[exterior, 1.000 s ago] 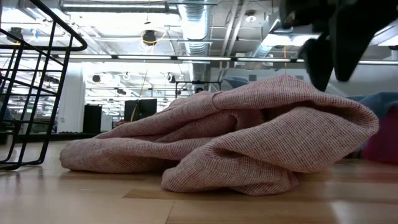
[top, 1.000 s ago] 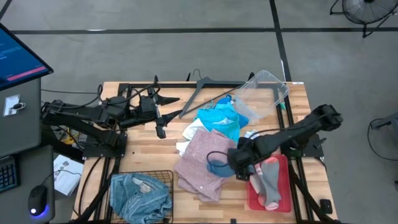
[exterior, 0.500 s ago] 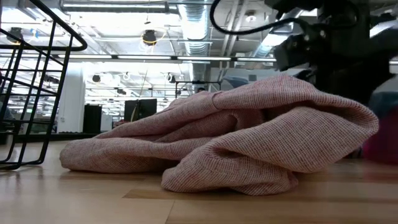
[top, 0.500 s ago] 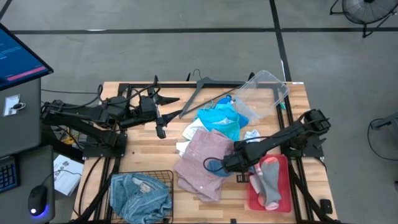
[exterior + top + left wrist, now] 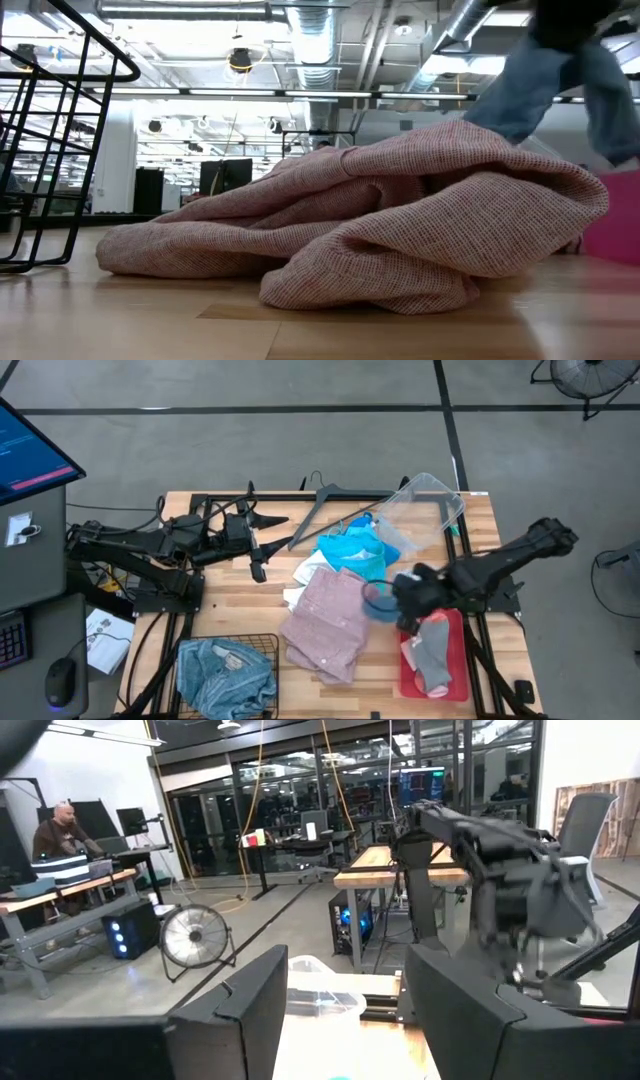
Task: Pick & Place Cloths
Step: Put the blue sock into the red bin
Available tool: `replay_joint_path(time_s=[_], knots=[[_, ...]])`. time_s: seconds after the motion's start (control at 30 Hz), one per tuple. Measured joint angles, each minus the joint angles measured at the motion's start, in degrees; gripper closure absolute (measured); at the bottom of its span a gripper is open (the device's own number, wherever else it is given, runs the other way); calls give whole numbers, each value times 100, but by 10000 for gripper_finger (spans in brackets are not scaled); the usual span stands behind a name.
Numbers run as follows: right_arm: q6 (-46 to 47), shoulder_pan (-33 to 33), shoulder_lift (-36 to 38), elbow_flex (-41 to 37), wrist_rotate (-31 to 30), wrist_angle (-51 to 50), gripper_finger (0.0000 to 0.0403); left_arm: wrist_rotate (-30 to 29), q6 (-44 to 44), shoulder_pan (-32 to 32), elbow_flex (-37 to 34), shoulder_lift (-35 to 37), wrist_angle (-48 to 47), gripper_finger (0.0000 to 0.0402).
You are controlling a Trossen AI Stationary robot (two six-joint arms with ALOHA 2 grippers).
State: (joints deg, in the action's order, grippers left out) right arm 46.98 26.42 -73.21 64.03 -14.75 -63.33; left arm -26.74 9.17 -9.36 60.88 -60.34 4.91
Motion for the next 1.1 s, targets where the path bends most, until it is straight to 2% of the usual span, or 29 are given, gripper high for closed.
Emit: replay_joint_path(time_s=[0.23, 0.4, 0.57, 0.7, 0.87, 1.0, 1.1], knots=[[2490, 1246, 394, 0, -321, -909, 401, 0, 0, 1, 0, 0, 2, 215], [3763, 2092, -1, 0, -316, -909, 402, 0, 0, 2, 0, 0, 2, 215], [4724, 2615, -636, -2, -167, -907, 402, 0, 0, 2, 0, 0, 1, 215], [5326, 2775, -1132, -2, 10, -904, 402, 0, 0, 2, 0, 0, 2, 215], [5499, 2761, -1757, -2, 369, -887, 391, 0, 0, 2, 0, -2, 1, 215], [5338, 2712, -2093, -2, 1200, -800, 352, 0, 0, 2, 0, -2, 2, 215], [5308, 2718, -2214, -2, 1336, -779, 307, 0, 0, 2, 0, -2, 1, 215]])
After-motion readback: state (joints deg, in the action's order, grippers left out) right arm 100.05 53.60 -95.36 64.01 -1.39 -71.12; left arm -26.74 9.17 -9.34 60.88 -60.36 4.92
